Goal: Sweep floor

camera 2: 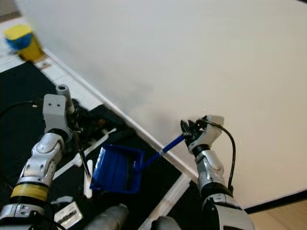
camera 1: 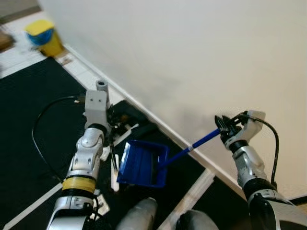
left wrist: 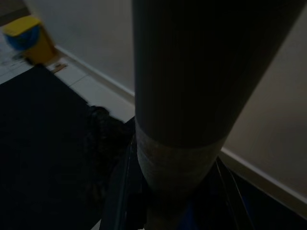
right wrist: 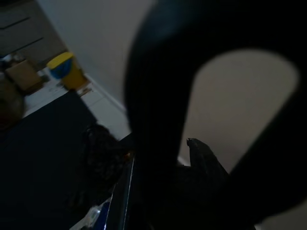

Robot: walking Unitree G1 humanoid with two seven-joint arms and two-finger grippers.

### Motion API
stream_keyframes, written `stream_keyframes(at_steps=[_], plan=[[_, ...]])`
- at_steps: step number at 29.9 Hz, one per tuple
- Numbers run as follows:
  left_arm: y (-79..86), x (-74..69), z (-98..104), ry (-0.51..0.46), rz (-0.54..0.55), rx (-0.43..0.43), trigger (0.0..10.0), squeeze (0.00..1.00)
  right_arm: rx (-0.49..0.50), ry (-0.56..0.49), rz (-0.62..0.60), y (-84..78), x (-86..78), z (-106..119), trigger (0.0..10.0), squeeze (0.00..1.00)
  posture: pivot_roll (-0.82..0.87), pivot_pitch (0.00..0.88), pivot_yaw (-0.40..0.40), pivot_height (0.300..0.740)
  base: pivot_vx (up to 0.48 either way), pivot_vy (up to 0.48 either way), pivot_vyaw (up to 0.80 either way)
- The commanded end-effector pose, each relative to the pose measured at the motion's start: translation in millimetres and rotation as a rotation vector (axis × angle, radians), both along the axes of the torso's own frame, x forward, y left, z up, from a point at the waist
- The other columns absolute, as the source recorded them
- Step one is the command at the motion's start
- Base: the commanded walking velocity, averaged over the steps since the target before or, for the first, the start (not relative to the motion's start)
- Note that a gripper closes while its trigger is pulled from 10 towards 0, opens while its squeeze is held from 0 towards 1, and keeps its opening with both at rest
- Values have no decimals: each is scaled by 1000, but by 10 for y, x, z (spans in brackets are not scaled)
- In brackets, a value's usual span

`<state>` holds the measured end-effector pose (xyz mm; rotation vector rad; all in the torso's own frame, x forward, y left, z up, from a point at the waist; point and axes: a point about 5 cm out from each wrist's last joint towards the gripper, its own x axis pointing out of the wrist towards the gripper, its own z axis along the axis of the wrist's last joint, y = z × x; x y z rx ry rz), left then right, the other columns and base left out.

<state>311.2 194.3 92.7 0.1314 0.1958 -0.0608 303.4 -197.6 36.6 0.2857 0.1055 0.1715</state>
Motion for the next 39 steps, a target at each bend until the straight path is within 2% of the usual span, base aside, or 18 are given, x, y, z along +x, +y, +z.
stream_keyframes(at_steps=[1, 12, 15, 23, 39], plan=[[-79, 63, 186, -74, -38, -8, 10000, 0, -6, -3, 10, 20, 26, 23, 10000, 0, 142, 7, -59, 740, 0, 0, 800], [-99, 40, 165, -52, -32, -13, 10000, 0, -5, -6, 4, -19, 54, 55, 10000, 0, 142, 13, -69, 740, 0, 0, 799], [-91, 46, 166, -50, -26, -10, 10000, 0, 68, -8, -37, -63, 66, 66, 10000, 0, 142, 13, -69, 740, 0, 0, 0], [-91, 93, 205, -41, 6, -36, 10000, 0, 52, -8, -36, -70, 109, 107, 10000, 0, 139, 23, -73, 740, 0, 0, 0], [-94, 91, 211, -21, 2, -31, 10000, 0, 70, 1, -45, -65, 105, 90, 10000, 0, 142, 32, -67, 740, -334, 0, 0]])
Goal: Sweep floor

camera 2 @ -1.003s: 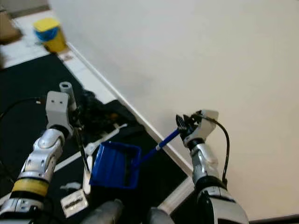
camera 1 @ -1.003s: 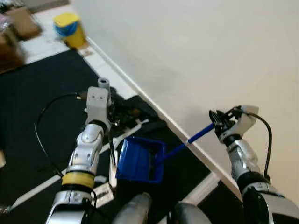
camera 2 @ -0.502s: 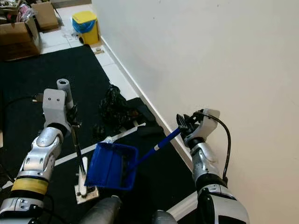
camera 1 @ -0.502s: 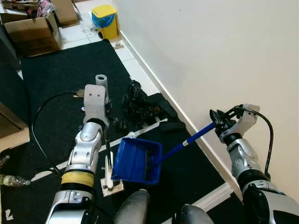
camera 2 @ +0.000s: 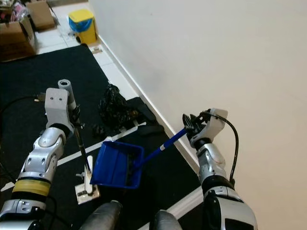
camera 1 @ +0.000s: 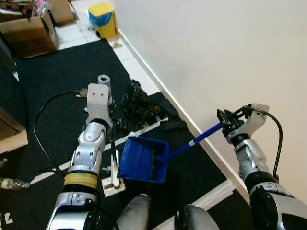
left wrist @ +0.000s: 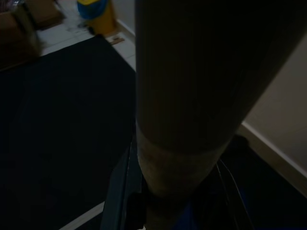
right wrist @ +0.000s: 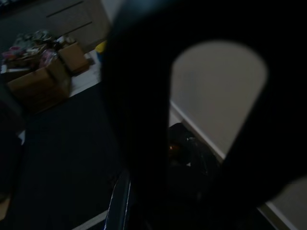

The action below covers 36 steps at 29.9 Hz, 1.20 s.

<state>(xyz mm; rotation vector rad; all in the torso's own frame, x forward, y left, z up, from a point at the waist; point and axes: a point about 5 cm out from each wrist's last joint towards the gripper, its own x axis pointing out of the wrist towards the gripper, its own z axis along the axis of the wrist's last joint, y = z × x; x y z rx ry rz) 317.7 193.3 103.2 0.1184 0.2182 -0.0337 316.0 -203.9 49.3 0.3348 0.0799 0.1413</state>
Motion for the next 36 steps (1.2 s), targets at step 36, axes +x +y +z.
stream_keyframes(at_steps=[36], plan=[[43, 45, 231, -27, -1, 74, 10000, 0, 54, -3, -46, -5, 22, 10, 10000, 0, 168, 30, -69, 740, -59, 177, 0]])
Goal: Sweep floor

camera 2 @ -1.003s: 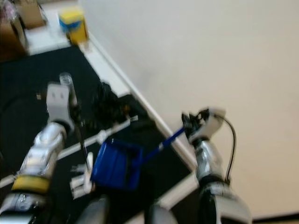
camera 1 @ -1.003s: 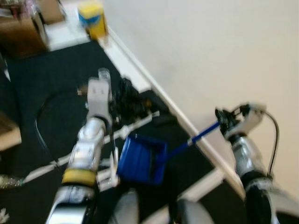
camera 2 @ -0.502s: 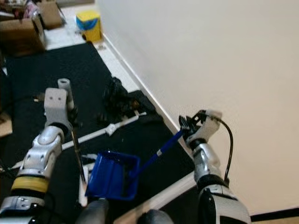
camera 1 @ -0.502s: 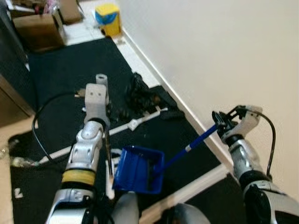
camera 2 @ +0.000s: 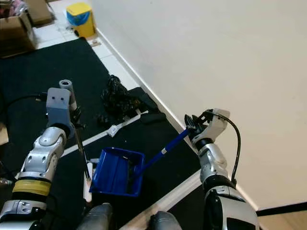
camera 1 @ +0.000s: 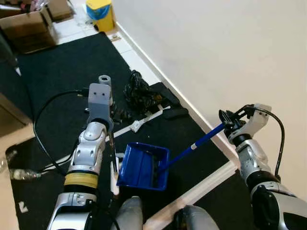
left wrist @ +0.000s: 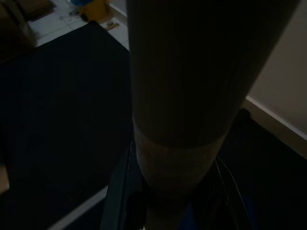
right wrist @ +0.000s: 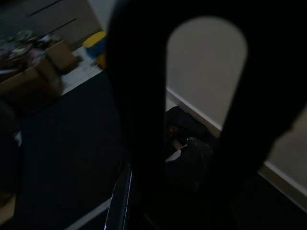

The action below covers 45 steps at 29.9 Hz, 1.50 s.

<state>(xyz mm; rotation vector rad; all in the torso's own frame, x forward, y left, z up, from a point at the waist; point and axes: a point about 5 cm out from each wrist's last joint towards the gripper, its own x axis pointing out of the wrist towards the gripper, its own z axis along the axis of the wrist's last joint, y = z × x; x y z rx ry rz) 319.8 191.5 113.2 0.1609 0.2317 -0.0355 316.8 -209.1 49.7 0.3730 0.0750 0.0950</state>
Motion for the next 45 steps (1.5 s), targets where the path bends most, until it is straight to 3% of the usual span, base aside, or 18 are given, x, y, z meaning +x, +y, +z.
stream_keyframes(at_steps=[1, 8, 15, 25, 29, 34, 45], plan=[[89, 35, 155, -46, 10, 35, 10000, 0, 26, -28, -26, 18, 26, 37, 10000, 0, 169, 27, -69, 740, 0, 480, 0], [168, 54, 202, -60, 28, 49, 10000, 0, 34, -44, -73, -63, 46, 86, 10000, 0, 167, 22, -69, 740, 0, 452, 0], [229, 73, 263, -70, 46, 39, 10000, 0, 33, -48, -98, -106, 45, 96, 10000, 0, 167, 16, -69, 740, 0, 0, 0], [266, 99, 282, -77, 72, 46, 10000, 0, 33, -75, -113, -118, 82, 160, 10000, 0, 165, 19, -69, 740, 0, -480, 0], [311, 114, 307, -93, 105, 38, 10000, 0, 15, -93, -125, -142, 106, 208, 10000, 0, 163, 22, -69, 740, 0, 0, 0], [426, 137, 363, -140, 129, 86, 10000, 0, -106, -183, -196, -194, 232, 466, 10000, 0, 157, 28, -65, 740, 0, 0, 0], [744, 63, 448, -184, 177, 157, 10000, 0, -196, -235, -243, -361, 399, 808, 10000, 0, 164, 99, -91, 740, 0, 0, 0]])
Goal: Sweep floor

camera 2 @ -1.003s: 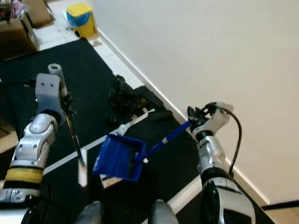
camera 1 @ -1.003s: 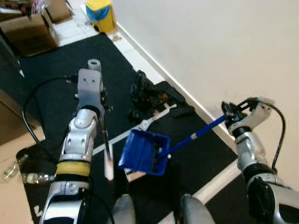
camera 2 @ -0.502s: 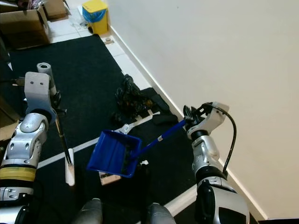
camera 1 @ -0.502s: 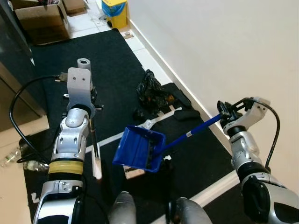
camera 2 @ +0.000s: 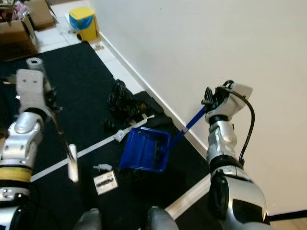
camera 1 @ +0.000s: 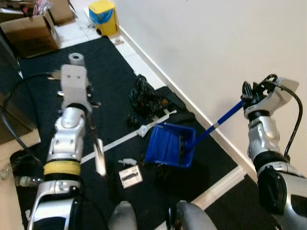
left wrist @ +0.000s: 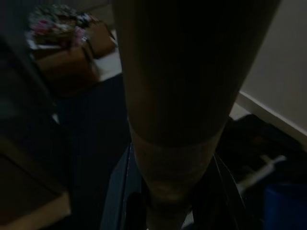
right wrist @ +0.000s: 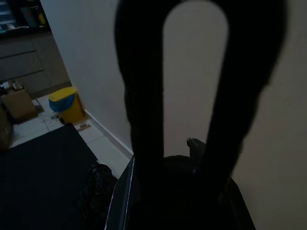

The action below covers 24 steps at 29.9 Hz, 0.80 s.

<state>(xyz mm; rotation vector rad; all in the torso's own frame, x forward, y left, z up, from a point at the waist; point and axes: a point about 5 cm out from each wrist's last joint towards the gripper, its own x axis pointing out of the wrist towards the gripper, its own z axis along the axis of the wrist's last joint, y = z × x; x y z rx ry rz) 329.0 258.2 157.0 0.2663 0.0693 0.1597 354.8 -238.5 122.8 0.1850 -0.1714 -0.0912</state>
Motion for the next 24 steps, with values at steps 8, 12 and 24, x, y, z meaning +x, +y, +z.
stream_keyframes(at_steps=[8, 12, 24], plan=[[251, -162, 96, -90, 13, 72, 10000, 0, -58, -39, -11, -202, 58, 236, 10000, 0, 159, 216, -117, 740, 0, 0, 0], [245, -181, 170, -135, -20, 69, 10000, 0, -89, -55, -3, -256, 85, 340, 10000, 0, 151, 257, -125, 740, 0, 0, 0], [74, -77, 448, -257, -178, 51, 10000, 0, -168, -97, 32, -353, 178, 670, 10000, 0, 168, 396, -120, 740, 0, 0, 0]])
